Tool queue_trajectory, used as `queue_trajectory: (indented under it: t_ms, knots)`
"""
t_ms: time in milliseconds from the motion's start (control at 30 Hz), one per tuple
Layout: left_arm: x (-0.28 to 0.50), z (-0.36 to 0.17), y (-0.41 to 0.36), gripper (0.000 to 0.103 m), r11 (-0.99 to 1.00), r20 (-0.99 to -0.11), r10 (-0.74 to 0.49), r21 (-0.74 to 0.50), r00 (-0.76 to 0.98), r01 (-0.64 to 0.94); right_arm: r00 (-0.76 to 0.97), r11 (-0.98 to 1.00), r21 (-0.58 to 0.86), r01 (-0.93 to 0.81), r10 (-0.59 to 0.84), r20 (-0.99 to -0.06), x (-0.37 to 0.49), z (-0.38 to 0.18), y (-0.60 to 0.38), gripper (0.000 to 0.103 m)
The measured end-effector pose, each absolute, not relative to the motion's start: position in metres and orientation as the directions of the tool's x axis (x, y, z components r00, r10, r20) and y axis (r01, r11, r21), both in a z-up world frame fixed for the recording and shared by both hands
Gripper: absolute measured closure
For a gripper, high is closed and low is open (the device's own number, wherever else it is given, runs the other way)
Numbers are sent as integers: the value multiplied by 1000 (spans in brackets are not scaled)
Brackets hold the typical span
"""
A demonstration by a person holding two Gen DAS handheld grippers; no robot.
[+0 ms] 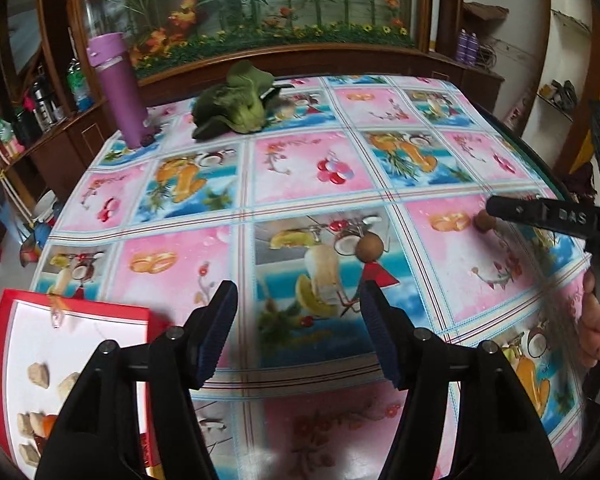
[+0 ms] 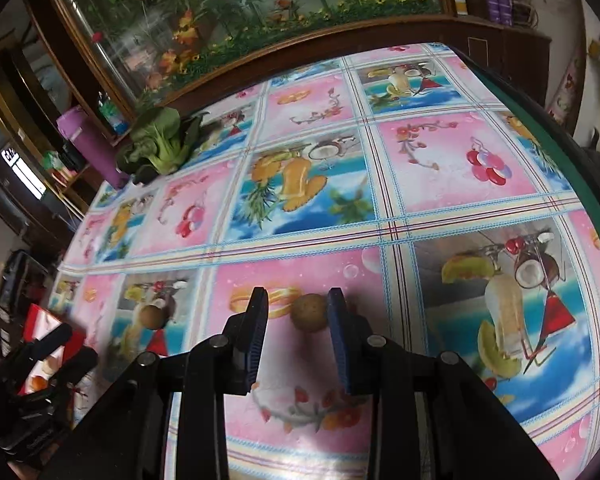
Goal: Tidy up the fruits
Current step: 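Move both open tools back over the brown round fruits on the tablecloth, then grasp a brown round fruit with the right tool while the left tool grasps another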
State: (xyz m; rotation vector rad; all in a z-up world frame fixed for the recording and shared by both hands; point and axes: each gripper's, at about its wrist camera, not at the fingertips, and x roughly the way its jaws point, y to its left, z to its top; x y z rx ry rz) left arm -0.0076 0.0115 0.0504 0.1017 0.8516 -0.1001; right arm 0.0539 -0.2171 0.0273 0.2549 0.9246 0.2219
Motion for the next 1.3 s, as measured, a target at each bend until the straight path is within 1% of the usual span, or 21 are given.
queue_trajectory:
  t_ms: [100, 233, 300, 333, 467, 667, 700, 833, 1033, 1067, 1133, 1300]
  knots:
    - [-4, 47, 10, 38, 990, -754, -55, 43, 654, 133, 565, 956, 283, -78, 276, -777, 58, 18, -215, 73]
    - [4, 44, 7, 38, 991, -756, -71, 22, 651, 133, 578, 966, 243, -84, 246, -778, 55, 18, -213, 74]
    - [10, 41, 2, 38, 990, -760, -75, 22, 646, 140, 578, 969, 231, -83, 236, -781, 54, 18, -214, 79]
    - [12, 40, -1, 38, 990, -761, -76, 22, 645, 142, 577, 972, 220, -86, 229, -784, 54, 18, -213, 79]
    - [25, 35, -12, 38, 988, -768, -102, -7, 632, 151, 574, 972, 218, -87, 227, -787, 52, 18, -214, 79]
    - [44, 20, -24, 39, 985, -792, -116, -15, 599, 170, 573, 970, 229, -87, 237, -785, 52, 18, -215, 79]
    - [45, 18, -24, 40, 985, -795, -117, -18, 595, 170, 572, 970, 227, -91, 238, -785, 52, 18, -215, 79]
    - [50, 14, -24, 50, 984, -799, -128, -29, 587, 176, 572, 971, 212, -108, 235, -786, 51, 18, -213, 79]
    - [53, 10, -29, 52, 979, -792, -146, -29, 592, 202, 572, 970, 209, -123, 241, -784, 50, 18, -213, 79]
    - [53, 10, -29, 53, 978, -791, -149, -31, 593, 204, 572, 971, 205, -125, 239, -784, 50, 18, -213, 79]
    - [54, 11, -29, 59, 978, -789, -150, -29, 595, 208, 573, 971, 202, -125, 236, -784, 50, 18, -212, 79]
    - [52, 10, -29, 64, 976, -779, -146, -14, 610, 215, 569, 970, 213, -115, 240, -787, 49, 18, -214, 79]
